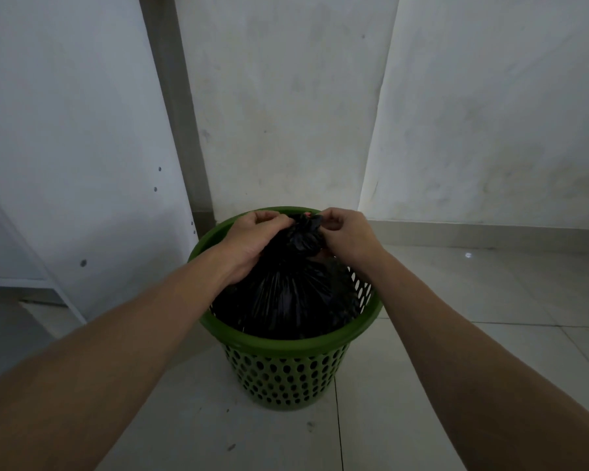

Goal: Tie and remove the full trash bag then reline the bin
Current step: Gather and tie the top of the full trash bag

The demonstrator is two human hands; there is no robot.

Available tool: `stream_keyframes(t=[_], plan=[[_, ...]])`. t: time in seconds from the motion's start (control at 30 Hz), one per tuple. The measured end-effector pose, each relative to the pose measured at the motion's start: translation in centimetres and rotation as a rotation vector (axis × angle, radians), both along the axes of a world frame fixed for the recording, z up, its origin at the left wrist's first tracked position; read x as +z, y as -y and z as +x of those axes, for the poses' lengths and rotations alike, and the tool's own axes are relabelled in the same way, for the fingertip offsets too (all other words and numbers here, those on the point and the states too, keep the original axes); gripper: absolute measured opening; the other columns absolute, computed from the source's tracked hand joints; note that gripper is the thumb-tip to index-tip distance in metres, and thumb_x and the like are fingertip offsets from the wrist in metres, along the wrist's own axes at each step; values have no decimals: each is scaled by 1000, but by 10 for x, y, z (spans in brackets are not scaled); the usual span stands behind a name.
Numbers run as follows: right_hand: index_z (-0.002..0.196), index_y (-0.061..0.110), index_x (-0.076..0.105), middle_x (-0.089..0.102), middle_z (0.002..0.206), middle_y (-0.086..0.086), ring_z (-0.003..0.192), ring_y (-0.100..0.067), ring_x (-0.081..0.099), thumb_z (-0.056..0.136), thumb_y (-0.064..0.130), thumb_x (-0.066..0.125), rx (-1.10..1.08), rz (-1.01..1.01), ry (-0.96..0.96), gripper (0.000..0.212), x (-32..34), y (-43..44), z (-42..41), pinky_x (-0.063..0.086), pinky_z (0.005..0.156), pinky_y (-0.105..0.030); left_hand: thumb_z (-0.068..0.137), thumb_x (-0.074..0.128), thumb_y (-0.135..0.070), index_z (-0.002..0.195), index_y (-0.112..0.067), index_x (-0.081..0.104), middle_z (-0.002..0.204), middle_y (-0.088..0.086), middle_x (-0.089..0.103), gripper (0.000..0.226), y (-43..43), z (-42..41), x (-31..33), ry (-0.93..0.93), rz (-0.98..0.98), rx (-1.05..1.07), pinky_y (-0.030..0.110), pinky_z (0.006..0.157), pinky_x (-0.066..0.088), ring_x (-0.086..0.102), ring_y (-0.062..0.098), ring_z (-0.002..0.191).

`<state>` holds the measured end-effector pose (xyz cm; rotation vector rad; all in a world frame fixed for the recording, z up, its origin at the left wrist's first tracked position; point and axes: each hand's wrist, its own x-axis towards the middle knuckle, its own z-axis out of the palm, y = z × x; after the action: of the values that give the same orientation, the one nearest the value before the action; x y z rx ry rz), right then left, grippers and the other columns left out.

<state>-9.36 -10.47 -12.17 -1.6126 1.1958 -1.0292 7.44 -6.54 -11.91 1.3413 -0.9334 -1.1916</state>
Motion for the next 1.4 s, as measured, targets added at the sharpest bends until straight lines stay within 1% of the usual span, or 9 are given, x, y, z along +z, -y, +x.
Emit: stream_keyframes(t=[0.13,0.37,0.53,0.63,0.73,0.93,1.1,1.27,1.4], plan=[[90,5,73,73,82,-11,68,-14,67,89,0,68,7,18,68,7,-2,-3,4,55,64,-26,79,77,-33,114,-29,68,101,-1,75,37,0,1,-2,136,-97,0,21,75,56,73,7,87],[90,12,79,77,85,-3,82,-24,72,88,2,70,30,18,19,14,-10,-6,10,59,81,-35,99,57,-17,109,-22,71,114,13,72,18,7,-11,-7,-44,-39,26,41,98,53,67,25,108],[109,15,70,65,91,-16,79,-26,61,73,-8,54,377,248,64,45,12,-9,-3,49,66,-34,97,60,-24,113,-24,67,114,11,70,17,12,-2,-10,7,-5,83,41,93,56,68,25,104],[116,22,66,72,105,-8,94,-19,71,77,13,78,639,280,21,42,26,-11,-8,58,78,-29,93,65,-29,118,-27,65,113,8,70,25,12,-4,-10,78,-1,46,41,92,56,68,24,102],[117,29,62,72,106,9,98,-6,68,65,50,87,463,1,-295,62,31,-13,3,55,88,-28,94,64,-27,118,-23,66,109,10,72,25,12,-9,-7,67,-13,37,40,87,59,71,25,98],[81,18,70,70,73,6,69,-7,64,72,31,83,206,-320,-389,20,22,-8,4,48,61,-22,92,66,-31,115,-20,66,111,11,70,26,7,2,-10,69,-18,161,45,92,57,68,28,100],[75,15,64,65,68,4,64,-8,59,76,20,76,277,-248,-308,13,22,-11,1,50,63,-29,97,57,-33,106,-32,60,102,0,66,10,4,0,-12,239,-97,170,28,68,55,66,15,89],[77,12,61,65,73,-3,71,-20,65,80,11,72,236,-209,-198,12,18,-13,2,54,68,-36,101,50,-30,115,-29,53,103,2,61,14,6,-4,-10,211,-65,227,31,72,54,62,18,92],[90,12,62,67,95,-13,88,-28,70,87,7,66,158,115,93,7,13,-16,7,62,60,-38,99,54,-30,117,-31,52,102,-1,59,18,4,-6,-10,140,-52,275,33,77,55,60,17,93]])
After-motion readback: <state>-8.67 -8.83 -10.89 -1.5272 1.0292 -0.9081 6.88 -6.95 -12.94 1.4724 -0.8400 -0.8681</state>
